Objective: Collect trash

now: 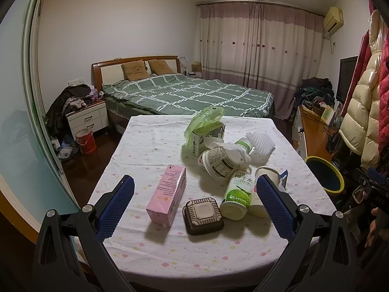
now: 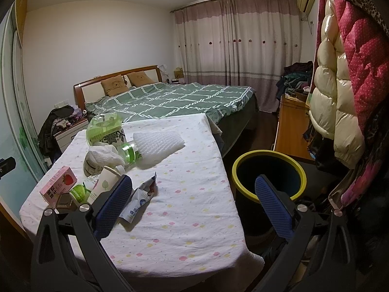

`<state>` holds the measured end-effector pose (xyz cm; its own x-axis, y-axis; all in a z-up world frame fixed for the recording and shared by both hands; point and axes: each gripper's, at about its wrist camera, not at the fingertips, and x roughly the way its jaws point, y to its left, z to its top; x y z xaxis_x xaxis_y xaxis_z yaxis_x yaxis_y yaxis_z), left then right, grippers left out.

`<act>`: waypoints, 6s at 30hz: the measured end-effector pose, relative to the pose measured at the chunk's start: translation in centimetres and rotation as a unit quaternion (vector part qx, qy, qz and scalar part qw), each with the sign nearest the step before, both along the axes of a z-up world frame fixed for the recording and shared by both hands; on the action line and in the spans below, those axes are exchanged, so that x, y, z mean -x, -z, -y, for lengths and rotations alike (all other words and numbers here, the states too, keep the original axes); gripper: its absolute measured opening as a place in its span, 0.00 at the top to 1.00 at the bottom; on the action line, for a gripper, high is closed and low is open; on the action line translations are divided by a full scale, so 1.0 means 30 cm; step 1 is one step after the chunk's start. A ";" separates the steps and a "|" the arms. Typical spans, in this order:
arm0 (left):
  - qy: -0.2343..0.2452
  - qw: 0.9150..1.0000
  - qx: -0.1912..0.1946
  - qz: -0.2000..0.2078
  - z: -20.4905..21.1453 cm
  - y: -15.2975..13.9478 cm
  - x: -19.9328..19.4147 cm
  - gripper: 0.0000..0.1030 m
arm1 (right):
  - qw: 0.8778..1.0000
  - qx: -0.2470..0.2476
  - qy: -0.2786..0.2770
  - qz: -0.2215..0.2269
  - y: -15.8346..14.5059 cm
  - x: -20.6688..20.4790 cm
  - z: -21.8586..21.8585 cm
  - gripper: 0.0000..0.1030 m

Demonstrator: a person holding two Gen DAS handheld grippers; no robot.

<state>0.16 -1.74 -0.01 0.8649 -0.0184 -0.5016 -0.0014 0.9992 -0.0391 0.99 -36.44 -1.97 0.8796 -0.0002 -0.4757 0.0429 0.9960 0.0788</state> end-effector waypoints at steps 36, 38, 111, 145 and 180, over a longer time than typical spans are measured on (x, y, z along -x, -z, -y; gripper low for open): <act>0.003 1.000 -0.001 -0.003 0.012 0.024 -0.002 0.04 | 1.000 -0.004 0.003 -0.011 0.028 -0.017 0.002 0.06; 0.003 1.000 -0.001 -0.004 0.013 0.025 -0.002 0.04 | 1.000 -0.004 0.003 -0.012 0.031 -0.014 0.001 0.06; -0.023 0.999 0.012 -0.033 -0.172 0.151 -0.236 0.04 | 0.947 -0.143 -0.211 -0.197 -0.042 -1.091 -0.762 0.92; 0.022 0.999 -0.001 -0.038 -0.005 0.152 -0.248 0.04 | 0.981 -0.057 0.094 -0.161 0.139 -0.734 0.518 0.95; 0.007 0.991 -0.017 -0.132 -0.159 0.408 -0.343 0.14 | 0.993 -0.075 0.004 -0.085 0.221 -0.494 0.067 0.55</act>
<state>10.45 3.03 -12.26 0.7037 -0.0088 -0.7104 0.0062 1.0000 -0.0063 15.81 -38.45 -8.61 0.7864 0.0760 -0.6131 0.0760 0.9729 0.2182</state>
